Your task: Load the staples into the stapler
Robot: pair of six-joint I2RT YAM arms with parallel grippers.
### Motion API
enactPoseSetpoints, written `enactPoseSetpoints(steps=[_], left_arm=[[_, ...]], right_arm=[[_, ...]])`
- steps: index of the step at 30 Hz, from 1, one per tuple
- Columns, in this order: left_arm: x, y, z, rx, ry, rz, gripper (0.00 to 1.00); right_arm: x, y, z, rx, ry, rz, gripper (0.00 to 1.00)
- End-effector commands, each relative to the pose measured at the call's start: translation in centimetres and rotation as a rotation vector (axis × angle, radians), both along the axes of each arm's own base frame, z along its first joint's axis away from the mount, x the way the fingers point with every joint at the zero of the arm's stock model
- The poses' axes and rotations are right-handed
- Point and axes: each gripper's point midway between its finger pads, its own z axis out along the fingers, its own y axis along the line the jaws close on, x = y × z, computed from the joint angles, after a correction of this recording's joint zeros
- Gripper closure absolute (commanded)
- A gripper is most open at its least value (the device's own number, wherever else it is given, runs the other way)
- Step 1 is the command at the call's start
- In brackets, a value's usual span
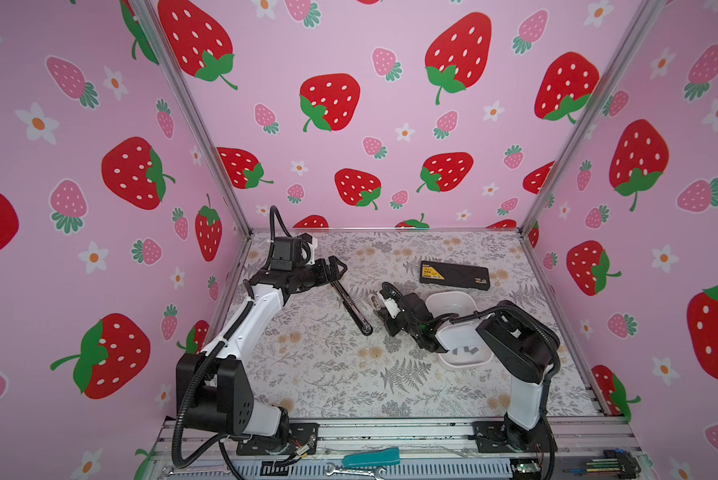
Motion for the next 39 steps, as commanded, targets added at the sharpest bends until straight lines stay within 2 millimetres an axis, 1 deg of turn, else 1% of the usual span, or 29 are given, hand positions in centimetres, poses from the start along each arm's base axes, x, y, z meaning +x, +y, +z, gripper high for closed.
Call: enactPoseSetpoints(steps=[1,4,6,14,22,26,30,39], left_arm=[[0.5,-0.2,2.2,-0.001,-0.055,-0.011,0.01],[0.5,-0.2,2.2,-0.001,-0.056,-0.011,0.01],[0.5,-0.2,2.2,-0.001,-0.055,-0.011,0.01],[0.4,-0.2,2.2,-0.001,-0.055,-0.011,0.01],[0.5,-0.2,2.2,0.001,-0.056,-0.012,0.01],[0.5,-0.2,2.2,0.000,-0.055,-0.012,0.01],[0.5,-0.2,2.1,0.000,-0.053,-0.011,0.01],[0.5,-0.3,2.1,-0.001,-0.053,-0.012,0.01]], right_arm=[[0.5,0.4,0.6,0.015,-0.011,-0.002,0.94],[0.3,0.4,1.6,0.032,-0.020,0.004,0.94],[0.3,0.2,1.9,0.035,-0.027,0.000,0.94],[0.8,-0.3,1.5,0.009,-0.039,-0.028,0.94],[0.8,-0.1,1.2,0.006,-0.035,-0.026,0.94],[0.5,0.2,1.9,0.025,-0.030,-0.006,0.94],[0.5,-0.1,2.6,0.032,-0.047,-0.014,0.94],[0.7,-0.1,1.8,0.016,-0.041,-0.020,0.94]])
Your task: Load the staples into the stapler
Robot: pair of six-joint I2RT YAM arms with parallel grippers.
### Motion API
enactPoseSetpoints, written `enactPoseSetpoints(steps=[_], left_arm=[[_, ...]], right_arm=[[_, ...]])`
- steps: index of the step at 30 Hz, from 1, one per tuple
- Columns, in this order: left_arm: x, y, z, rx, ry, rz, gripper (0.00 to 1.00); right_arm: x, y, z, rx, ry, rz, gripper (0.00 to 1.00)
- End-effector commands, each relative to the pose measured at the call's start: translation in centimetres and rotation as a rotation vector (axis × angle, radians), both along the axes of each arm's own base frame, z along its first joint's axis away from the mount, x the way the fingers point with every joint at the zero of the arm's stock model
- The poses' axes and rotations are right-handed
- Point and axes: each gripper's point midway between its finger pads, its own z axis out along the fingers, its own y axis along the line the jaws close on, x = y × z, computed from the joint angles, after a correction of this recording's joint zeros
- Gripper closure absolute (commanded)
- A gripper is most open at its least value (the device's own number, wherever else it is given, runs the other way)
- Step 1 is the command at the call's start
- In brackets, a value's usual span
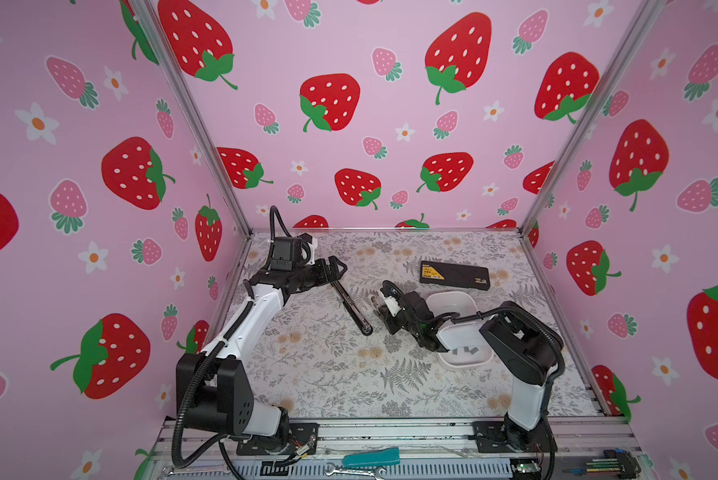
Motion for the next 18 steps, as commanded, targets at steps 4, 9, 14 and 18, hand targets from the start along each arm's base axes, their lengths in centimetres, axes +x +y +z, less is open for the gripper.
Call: enactPoseSetpoints(steps=[4,9,14,18], left_arm=[[0.5,-0.2,2.1,0.001,-0.053,-0.011,0.01],[0.5,-0.3,2.1,0.000,-0.053,-0.012,0.01],[0.5,-0.2,2.1,0.000,-0.052,-0.011,0.01],[0.6,-0.2,2.1,0.001,-0.051,-0.011,0.01]], right_arm=[[0.5,0.1,0.4,0.003,-0.018,-0.003,0.94],[0.7,0.2,0.1,-0.004,-0.017,-0.007,0.94],[0.7,0.2,-0.3,-0.008,-0.008,-0.004,0.94],[0.7,0.3,-0.6,-0.011,-0.006,-0.004,0.94]])
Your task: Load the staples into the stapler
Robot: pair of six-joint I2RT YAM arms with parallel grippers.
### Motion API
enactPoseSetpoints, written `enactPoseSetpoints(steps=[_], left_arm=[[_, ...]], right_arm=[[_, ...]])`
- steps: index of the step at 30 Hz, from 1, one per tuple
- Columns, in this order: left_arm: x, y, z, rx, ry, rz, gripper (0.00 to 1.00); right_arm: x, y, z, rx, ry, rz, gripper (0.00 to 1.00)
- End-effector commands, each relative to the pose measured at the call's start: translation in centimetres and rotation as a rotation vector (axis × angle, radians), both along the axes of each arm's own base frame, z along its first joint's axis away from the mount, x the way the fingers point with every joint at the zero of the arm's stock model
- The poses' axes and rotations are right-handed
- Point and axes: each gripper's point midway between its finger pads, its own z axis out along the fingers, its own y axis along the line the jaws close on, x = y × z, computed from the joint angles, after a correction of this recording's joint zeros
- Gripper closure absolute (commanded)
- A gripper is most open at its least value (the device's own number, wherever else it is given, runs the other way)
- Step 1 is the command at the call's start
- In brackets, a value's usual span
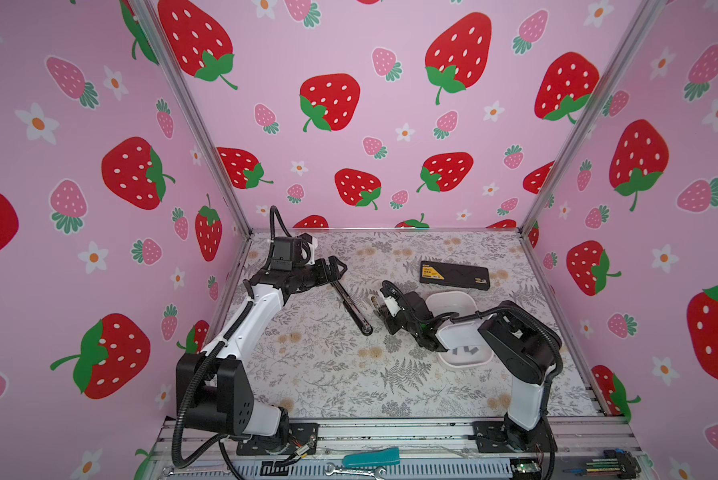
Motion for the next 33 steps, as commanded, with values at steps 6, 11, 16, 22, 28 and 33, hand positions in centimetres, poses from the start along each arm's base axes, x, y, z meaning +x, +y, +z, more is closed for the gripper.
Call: enactPoseSetpoints(steps=[6,11,16,22,28,33], left_arm=[[0.6,-0.2,2.1,0.001,-0.050,-0.010,0.01],[0.6,-0.2,2.0,0.001,-0.048,-0.011,0.01],[0.6,-0.3,1.9,0.002,-0.047,-0.012,0.01],[0.7,-0.3,1.9,0.002,-0.045,-0.012,0.01],[0.7,-0.2,1.9,0.002,-0.044,-0.011,0.01],[0.7,-0.2,1.9,0.003,-0.044,-0.012,0.01]], right_arm=[[0.8,0.1,-0.2,-0.011,-0.015,-0.010,0.94],[0.6,0.2,-0.4,-0.007,-0.007,-0.002,0.94],[0.2,0.5,-0.4,0.011,0.010,0.010,0.94],[-0.1,0.7,-0.6,0.022,0.026,0.013,0.94],[-0.5,0.7,-1.0,0.012,0.030,0.010,0.94],[-0.6,0.3,-1.3,0.002,0.027,-0.016,0.94]])
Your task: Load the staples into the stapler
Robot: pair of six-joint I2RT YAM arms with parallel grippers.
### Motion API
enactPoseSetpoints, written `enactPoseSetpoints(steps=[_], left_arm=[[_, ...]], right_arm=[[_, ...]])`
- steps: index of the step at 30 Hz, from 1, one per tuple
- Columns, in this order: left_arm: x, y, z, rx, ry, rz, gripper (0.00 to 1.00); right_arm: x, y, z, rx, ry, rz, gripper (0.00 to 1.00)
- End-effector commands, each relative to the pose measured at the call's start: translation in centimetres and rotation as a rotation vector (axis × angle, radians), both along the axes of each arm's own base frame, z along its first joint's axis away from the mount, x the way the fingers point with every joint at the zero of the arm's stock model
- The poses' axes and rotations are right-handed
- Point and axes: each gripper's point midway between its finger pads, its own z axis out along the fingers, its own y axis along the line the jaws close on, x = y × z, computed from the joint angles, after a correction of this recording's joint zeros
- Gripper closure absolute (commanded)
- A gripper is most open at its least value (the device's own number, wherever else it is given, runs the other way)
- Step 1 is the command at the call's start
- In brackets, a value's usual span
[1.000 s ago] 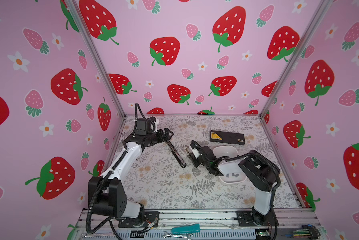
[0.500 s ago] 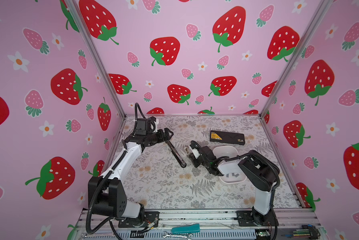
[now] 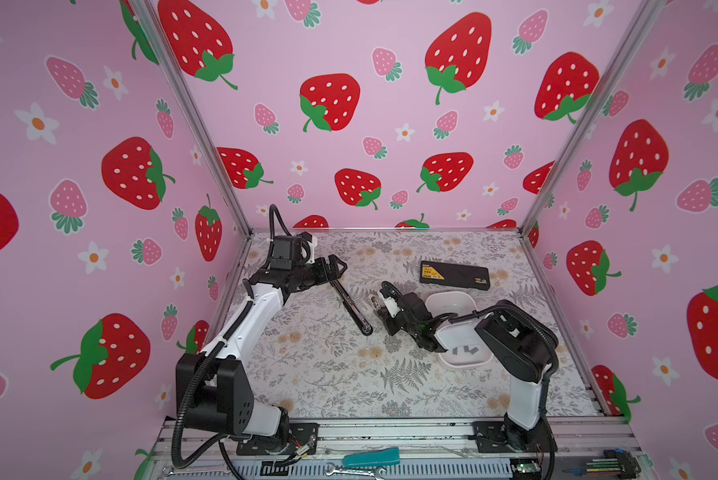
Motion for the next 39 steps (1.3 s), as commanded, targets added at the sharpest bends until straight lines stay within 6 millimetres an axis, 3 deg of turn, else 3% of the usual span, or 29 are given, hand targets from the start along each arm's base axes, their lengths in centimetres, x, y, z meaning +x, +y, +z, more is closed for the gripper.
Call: enactPoseSetpoints(steps=[1,16,23,27,33,39], left_arm=[[0.5,-0.3,1.5,0.003,-0.034,-0.012,0.01],[0.5,-0.3,1.5,0.001,-0.036,-0.013,0.01],[0.5,-0.2,1.6,0.000,-0.038,-0.011,0.01],[0.4,-0.3,1.5,0.002,-0.036,-0.013,0.01],[0.4,-0.2,1.6,0.002,-0.039,-0.011,0.01],[0.4,-0.3,1.6,0.003,-0.039,-0.013,0.01]], right_arm=[[-0.3,-0.1,-0.7,-0.010,0.000,-0.019,0.94],[-1.6,-1.2,-1.1,-0.041,-0.009,-0.054,0.94],[-2.0,-1.0,-0.5,-0.031,-0.017,-0.048,0.83],[-2.0,-1.1,0.2,-0.018,-0.024,-0.052,0.74],[-2.4,-1.2,1.9,0.015,-0.038,-0.048,0.71],[-3.0,-1.6,5.4,0.076,-0.065,-0.064,0.69]])
